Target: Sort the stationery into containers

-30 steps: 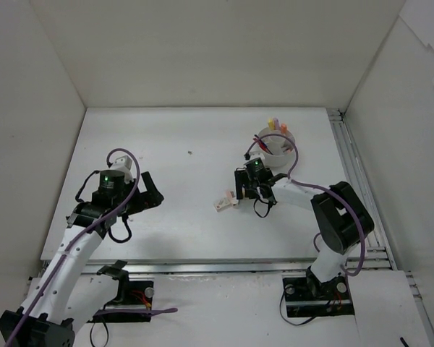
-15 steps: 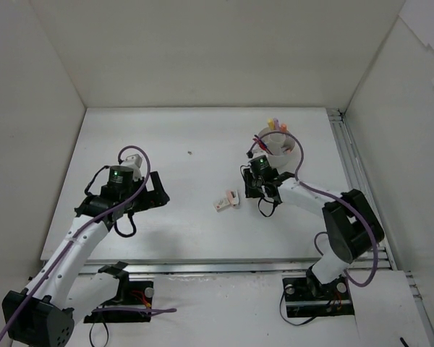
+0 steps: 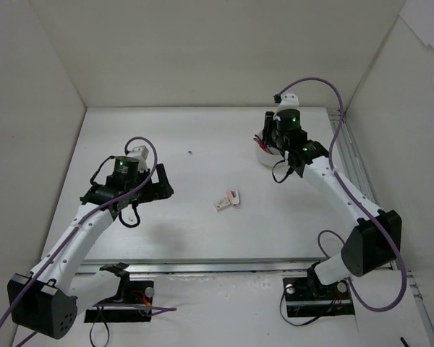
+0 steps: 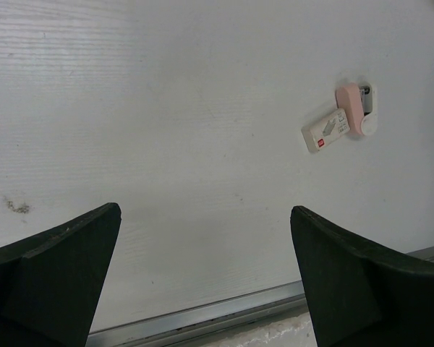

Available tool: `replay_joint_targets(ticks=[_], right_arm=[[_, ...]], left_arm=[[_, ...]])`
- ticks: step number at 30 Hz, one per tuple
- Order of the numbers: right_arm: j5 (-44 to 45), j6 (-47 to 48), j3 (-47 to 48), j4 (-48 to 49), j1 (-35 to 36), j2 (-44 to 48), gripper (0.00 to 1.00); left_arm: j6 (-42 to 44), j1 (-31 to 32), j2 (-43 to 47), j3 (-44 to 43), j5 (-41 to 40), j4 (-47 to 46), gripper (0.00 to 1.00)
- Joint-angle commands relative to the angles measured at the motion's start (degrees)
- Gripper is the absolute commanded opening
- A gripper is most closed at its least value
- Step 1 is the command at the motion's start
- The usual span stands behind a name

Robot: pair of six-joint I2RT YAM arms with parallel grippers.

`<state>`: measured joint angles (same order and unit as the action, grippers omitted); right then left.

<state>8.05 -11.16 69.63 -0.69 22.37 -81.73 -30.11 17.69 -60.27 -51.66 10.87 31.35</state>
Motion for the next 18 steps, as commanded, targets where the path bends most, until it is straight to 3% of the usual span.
replay_joint_targets(ticks=[1,8,18], right_arm=[[2.1,3.2,8.2,2.0,-2.1,-6.1,0.20],[1.1,6.1,22.9,1.1,-5.0,-21.6,0.22],[2.9,7.8,28.7,1.0,-5.1,-31.2,0.25]], left_arm=[[2.1,0.3,-1.0,-5.3,0.1,-2.0,1.00],[4.2,0.3,-5.6,-9.5,1.3,-1.1,1.00],[3.9,0.3,-7.5,-9.6,0.2,-1.5,1.00]])
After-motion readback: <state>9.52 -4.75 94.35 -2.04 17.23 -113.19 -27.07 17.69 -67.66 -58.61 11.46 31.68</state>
